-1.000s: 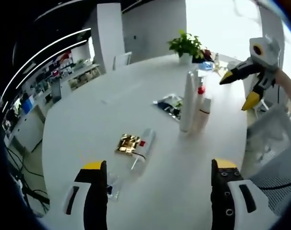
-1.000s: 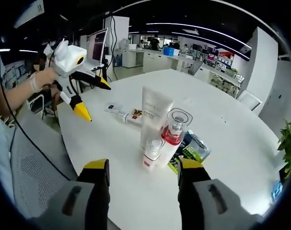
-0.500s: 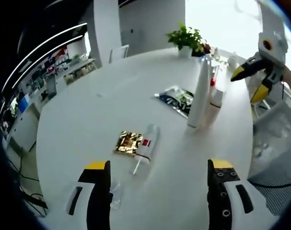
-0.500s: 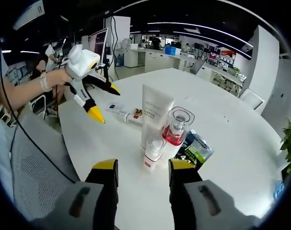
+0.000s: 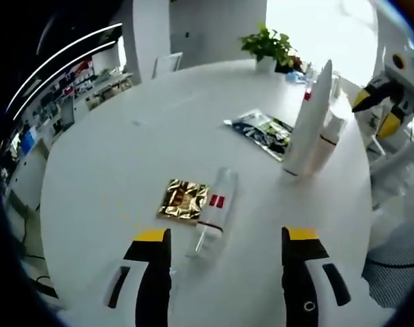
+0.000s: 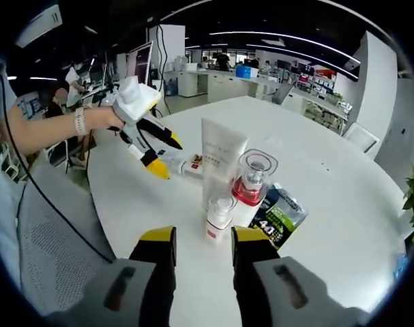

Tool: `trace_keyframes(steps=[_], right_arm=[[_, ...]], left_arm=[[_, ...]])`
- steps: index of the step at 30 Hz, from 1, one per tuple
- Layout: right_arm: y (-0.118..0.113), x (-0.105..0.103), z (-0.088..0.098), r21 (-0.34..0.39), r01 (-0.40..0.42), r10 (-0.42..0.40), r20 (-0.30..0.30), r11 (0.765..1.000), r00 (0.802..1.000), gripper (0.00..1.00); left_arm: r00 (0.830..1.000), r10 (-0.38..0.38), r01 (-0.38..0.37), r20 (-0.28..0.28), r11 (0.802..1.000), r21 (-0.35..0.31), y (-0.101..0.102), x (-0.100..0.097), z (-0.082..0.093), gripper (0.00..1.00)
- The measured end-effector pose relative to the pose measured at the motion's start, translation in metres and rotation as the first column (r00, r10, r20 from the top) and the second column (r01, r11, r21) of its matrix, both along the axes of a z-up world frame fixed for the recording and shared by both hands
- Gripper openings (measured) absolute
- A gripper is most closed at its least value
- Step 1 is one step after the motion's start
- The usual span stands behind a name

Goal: Arrange the skincare products in the storage area until every visible bottle or jar stands upright without overlapping.

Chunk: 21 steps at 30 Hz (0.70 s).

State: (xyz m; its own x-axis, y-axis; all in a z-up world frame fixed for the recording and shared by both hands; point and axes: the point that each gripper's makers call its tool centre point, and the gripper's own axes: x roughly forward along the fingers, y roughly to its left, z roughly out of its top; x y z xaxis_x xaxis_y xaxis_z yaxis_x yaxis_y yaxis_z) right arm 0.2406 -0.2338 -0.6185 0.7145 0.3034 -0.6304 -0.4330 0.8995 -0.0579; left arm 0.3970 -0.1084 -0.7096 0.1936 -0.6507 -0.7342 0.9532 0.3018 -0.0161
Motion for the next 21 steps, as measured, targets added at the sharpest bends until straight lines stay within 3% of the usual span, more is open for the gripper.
trace_keyframes(steps=[3, 9, 18, 21], right_arm=[[-0.002, 0.002, -0.001, 0.001, -0.001, 0.001, -0.005, 1.0, 1.0, 0.33], [-0.003, 0.003, -0.003, 0.005, 0.003, -0.003, -0.01, 1.0, 1.0, 0.31], [-0.006, 0.004, -0.008, 0.009, 0.007, -0.007, -0.026, 1.0, 1.0, 0.3], [-0.006, 0.004, -0.009, 0.012, 0.008, -0.007, -0.028, 1.0, 1.0, 0.3]], left_arm=[[1.0, -0.008, 0.007, 0.019, 1.0, 0.023, 0.0, 0.004, -0.005, 0.56], [1.0, -0.014, 0.015, -0.011, 0.999, 0.048, -0.002, 0.008, -0.019, 0.46], [0.999, -0.033, 0.036, -0.036, 0.996, 0.086, -0.002, 0.012, -0.03, 0.38], [0.998, -0.037, 0.042, -0.052, 0.995, 0.088, -0.004, 0.011, -0.033, 0.39]])
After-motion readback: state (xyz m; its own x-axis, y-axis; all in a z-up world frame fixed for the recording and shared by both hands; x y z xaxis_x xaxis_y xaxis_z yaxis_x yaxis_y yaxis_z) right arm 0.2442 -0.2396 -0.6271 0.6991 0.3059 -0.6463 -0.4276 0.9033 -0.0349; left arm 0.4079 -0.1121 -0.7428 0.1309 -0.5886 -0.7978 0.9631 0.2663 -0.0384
